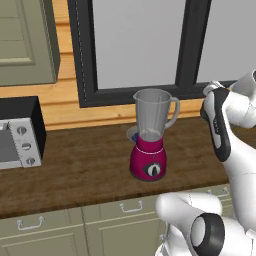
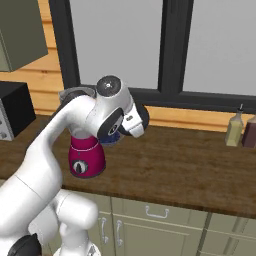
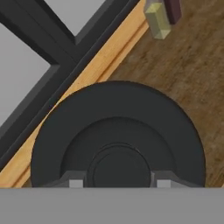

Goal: Close the lid blender by securely placing the lid on top.

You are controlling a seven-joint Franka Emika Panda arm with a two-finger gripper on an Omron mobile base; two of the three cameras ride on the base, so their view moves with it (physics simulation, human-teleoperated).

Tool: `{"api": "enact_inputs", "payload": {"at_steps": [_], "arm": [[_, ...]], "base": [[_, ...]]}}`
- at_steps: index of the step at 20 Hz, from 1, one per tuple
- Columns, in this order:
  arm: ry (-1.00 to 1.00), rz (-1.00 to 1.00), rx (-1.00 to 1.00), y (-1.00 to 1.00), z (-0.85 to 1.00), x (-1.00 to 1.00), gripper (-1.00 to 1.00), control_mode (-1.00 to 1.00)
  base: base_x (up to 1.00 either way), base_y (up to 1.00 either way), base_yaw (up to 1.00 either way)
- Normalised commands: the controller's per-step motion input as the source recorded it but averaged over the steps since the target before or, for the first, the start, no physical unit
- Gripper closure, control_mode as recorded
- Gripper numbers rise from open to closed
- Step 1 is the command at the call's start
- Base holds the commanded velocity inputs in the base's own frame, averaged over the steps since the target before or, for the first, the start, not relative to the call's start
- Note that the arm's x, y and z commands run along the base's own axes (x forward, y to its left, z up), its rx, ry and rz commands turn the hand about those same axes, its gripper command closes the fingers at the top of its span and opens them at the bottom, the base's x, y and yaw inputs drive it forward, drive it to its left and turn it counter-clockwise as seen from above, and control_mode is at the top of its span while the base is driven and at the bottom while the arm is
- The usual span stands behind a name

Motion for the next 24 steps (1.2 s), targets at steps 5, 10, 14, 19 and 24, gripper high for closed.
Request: {"api": "enact_inputs", "payload": {"at_steps": [5, 10, 14, 19, 24], "arm": [[0.00, 0.13, 0.00, 0.36, 0.65, -0.18, 1.00, -1.00], [-0.02, 0.11, 0.00, 0.47, 0.46, -0.19, 1.00, -1.00], [-0.02, 0.07, 0.00, 0.55, 0.51, -0.08, 1.00, -1.00], [0.00, 0.06, 0.00, 0.57, 0.51, -0.01, 1.00, -1.00], [0.06, 0.00, 0.00, 0.85, 0.17, 0.10, 1.00, -1.00]], "base": [[0.00, 0.00, 0.00], [0.00, 0.00, 0.00], [0.00, 0.00, 0.00], [0.00, 0.00, 0.00], [0.00, 0.00, 0.00]]}}
